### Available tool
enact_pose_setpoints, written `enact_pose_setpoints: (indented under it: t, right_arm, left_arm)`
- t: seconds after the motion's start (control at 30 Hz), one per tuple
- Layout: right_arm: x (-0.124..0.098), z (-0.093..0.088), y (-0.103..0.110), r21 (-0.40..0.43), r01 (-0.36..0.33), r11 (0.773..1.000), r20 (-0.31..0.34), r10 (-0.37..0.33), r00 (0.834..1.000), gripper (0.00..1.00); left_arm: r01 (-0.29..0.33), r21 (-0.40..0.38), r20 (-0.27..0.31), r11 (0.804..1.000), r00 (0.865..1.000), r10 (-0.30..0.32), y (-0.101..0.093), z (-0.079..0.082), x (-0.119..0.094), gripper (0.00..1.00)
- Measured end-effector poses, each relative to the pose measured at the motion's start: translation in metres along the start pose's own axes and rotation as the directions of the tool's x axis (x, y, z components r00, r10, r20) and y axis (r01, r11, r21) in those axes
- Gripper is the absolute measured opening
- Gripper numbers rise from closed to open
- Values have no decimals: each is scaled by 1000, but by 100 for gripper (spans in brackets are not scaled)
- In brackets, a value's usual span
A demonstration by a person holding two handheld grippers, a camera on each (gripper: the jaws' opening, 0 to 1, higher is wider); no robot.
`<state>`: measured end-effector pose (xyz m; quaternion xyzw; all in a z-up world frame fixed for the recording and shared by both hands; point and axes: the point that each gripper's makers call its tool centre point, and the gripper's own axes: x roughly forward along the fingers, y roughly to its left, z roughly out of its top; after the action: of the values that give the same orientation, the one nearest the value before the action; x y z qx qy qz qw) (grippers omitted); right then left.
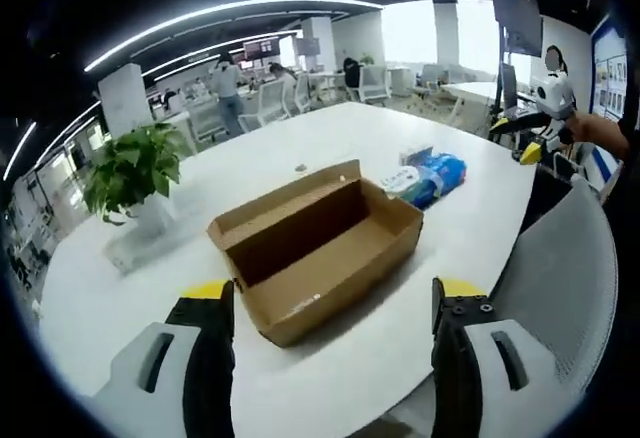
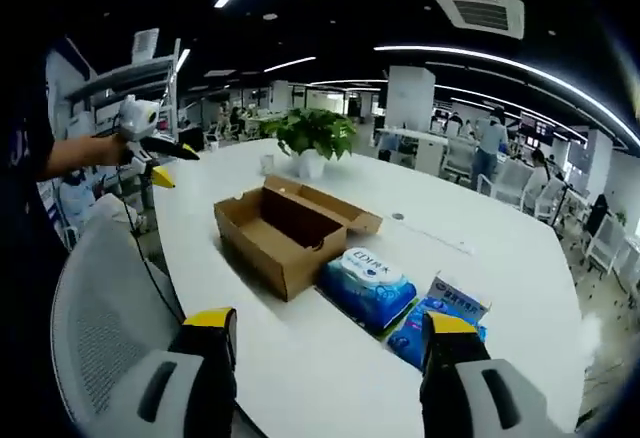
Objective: Operate the shoe box by opening the lid, removing the specified soft item, and placing it in the target area until the item is outside and the box remains undamaged.
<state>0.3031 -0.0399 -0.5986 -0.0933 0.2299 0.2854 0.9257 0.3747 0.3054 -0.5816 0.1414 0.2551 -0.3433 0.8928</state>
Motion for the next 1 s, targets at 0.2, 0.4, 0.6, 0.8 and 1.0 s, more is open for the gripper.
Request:
enact_pose_setpoints:
  t: [0.2,0.4,0.6,0.8,1.0]
  right_arm:
    - [-9,-14,13,33,79,996,-28,-79,997,75]
    - [-13,-23,29,44,91,995,-74,-87,993,75]
    - [-16,-28,33,73,87,993,-73,-82,994,75]
    - [-13,-32,36,64,76,995,-91,-70,993,75]
    - [-12,-37,32,65,84,994,-93,-78,993,74]
  left_arm:
    - [131,93,-79,987,989,-124,10,-4,43,60]
    - [252,189,-249,949,947,-202,16,-22,85,50]
    - [366,313,-468,876,862,-192,29,-47,127,38]
    - [505,318,-641,802,738,-210,22,-79,142,36]
    - [579,350,-719,737,670,-185,17,-89,148,32]
